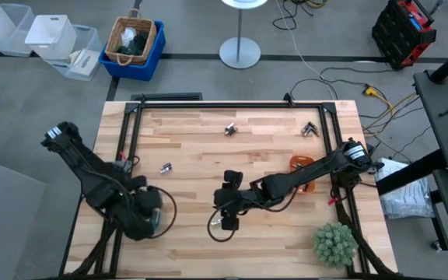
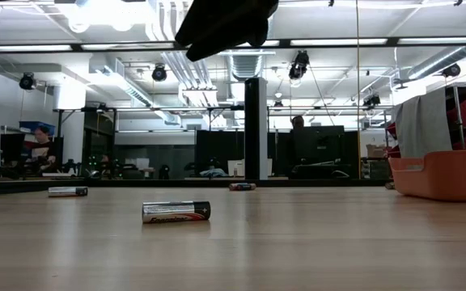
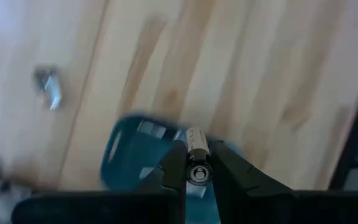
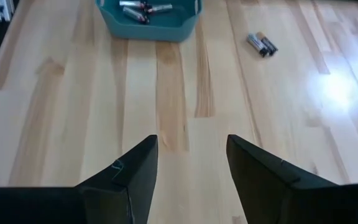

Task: Sort batteries
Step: Put the silver battery into the blue bin

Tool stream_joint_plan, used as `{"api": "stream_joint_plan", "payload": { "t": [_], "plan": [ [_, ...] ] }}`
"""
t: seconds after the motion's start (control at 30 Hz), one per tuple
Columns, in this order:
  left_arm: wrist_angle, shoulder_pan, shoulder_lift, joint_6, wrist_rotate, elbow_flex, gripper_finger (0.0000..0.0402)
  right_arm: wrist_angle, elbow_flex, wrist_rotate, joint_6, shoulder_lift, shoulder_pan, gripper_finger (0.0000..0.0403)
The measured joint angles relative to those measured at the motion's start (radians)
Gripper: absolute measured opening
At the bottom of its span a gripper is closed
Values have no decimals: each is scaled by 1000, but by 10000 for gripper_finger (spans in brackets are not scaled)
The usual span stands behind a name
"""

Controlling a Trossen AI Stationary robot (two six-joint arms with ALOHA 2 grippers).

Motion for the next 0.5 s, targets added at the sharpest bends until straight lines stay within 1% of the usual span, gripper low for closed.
{"api": "stream_joint_plan", "payload": {
  "t": [0.07, 0.2, 0.37, 0.5],
  "plan": [
    [-53, -8, 14, -40, 33, 12, 31, -4, 0, 0, 6, 0, 0, 183],
    [-50, -12, 16, -55, 76, -7, 31, -9, 0, 0, 6, 0, 0, 187],
    [-34, -18, -1, -63, 86, -83, 31, -9, 0, 0, 6, 0, 0, 189],
    [34, -27, -43, -64, 95, -173, 31, -8, 0, 0, 8, 0, 0, 184]
  ]
}}
